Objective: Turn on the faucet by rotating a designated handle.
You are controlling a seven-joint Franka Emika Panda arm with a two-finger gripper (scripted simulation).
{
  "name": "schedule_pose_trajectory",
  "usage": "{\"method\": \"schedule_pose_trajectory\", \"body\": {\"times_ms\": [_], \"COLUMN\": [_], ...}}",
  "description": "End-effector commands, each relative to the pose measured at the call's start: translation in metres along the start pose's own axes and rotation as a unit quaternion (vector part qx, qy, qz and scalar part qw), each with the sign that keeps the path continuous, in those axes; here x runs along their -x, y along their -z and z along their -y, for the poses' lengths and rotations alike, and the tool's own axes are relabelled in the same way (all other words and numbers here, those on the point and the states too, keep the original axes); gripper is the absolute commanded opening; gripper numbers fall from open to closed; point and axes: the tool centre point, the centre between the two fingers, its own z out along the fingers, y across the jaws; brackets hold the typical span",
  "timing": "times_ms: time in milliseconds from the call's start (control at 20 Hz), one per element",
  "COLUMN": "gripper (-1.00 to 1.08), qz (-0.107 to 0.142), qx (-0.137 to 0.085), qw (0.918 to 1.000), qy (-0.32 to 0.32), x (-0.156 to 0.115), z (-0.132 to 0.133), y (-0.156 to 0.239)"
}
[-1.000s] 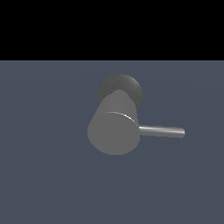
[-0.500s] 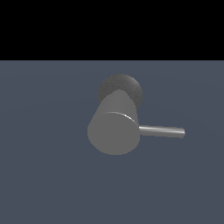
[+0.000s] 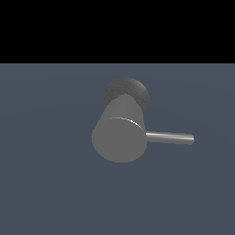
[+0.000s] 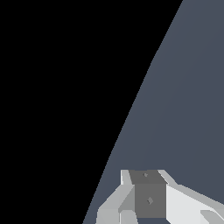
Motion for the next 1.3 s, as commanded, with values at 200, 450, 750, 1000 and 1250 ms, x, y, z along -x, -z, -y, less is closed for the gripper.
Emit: {"method": "schedule_pose_trajectory", "body": {"times_ms": [200,450,750,1000,1250], "gripper": [-1.0,-1.0,-1.0,-1.0,-1.0], "qz": [-0.103,-0.179,-0.265,-0.328,-0.381], "qx": [-0.099,-0.164,-0.227,-0.266,-0.292], "qw": [0.9885,0.9651,0.9219,0.8748,0.819], "qy": [-0.048,-0.097,-0.168,-0.238,-0.314], "x": [-0.031,-0.049,-0.061,-0.061,-0.05], "z": [-0.026,-0.061,-0.118,-0.177,-0.241], "y": [0.047,0.081,0.115,0.134,0.142]}}
